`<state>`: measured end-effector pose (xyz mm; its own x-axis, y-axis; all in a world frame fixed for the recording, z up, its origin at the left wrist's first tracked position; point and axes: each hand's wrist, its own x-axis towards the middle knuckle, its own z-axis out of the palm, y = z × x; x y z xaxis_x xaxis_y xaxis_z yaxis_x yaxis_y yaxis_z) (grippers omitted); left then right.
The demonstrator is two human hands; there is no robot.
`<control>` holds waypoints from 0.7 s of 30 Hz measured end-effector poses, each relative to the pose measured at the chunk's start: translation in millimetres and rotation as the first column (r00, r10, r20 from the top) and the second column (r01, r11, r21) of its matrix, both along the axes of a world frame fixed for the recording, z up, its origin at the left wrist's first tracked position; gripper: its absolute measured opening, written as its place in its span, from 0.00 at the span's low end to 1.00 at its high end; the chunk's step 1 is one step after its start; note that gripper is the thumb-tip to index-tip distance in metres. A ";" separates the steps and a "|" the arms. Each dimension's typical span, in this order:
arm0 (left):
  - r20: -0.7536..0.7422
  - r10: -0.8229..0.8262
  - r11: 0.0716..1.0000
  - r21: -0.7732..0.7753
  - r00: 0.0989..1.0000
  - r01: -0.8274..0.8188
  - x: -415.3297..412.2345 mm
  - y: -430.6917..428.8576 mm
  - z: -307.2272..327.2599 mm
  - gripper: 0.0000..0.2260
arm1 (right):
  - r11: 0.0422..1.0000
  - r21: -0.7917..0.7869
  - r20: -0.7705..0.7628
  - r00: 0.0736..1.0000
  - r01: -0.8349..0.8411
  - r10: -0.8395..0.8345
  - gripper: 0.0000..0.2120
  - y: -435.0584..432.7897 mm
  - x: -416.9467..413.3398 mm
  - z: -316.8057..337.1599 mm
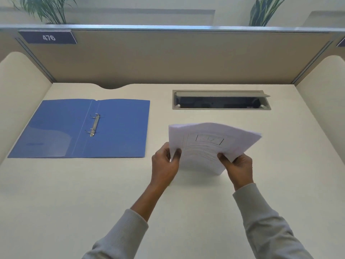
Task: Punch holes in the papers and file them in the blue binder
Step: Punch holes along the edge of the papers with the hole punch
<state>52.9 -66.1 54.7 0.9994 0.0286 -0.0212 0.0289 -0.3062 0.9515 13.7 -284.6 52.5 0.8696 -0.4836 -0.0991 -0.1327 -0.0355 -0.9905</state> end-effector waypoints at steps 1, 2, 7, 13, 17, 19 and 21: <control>0.011 0.009 1.000 0.003 1.000 -0.009 -1.9 -0.4 -5.0 0.04 | 1.000 -0.004 -0.008 1.000 0.010 -0.010 0.13 -0.4 -1.7 -4.7; 0.025 0.014 1.000 -0.005 1.000 -0.014 -3.5 -0.8 -8.4 0.04 | 1.000 -0.010 -0.009 1.000 0.017 -0.017 0.12 -1.3 -2.6 -8.2; 0.120 0.010 1.000 0.000 0.993 -0.010 -6.6 -2.1 -10.2 0.03 | 0.999 -0.039 0.015 1.000 0.010 -0.009 0.15 -4.8 -1.1 -9.9; 0.174 -0.026 0.998 -0.055 0.984 0.036 -8.0 0.4 -8.5 0.03 | 0.998 -0.067 0.041 0.999 0.017 -0.015 0.14 -9.9 -1.5 -4.5; 0.172 -0.042 0.998 -0.031 0.984 0.048 -5.5 3.7 -15.9 0.04 | 0.998 -0.060 0.024 1.000 0.004 -0.003 0.16 -7.5 -2.3 -7.0; 0.183 -0.055 0.998 -0.020 0.982 0.059 -2.3 6.1 -16.8 0.04 | 0.999 -0.047 0.012 1.000 -0.001 0.001 0.16 -7.9 -2.0 -7.8; 0.193 -0.075 0.997 -0.012 0.978 0.079 2.5 9.0 -11.6 0.05 | 0.998 -0.052 0.014 1.000 -0.025 0.026 0.14 -11.9 -0.2 -4.4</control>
<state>55.4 -57.1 43.0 0.9840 -0.0473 0.1719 -0.1783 -0.2818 0.9428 13.5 -296.5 48.2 0.8830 -0.4653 -0.0612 -0.1162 -0.0903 -0.9891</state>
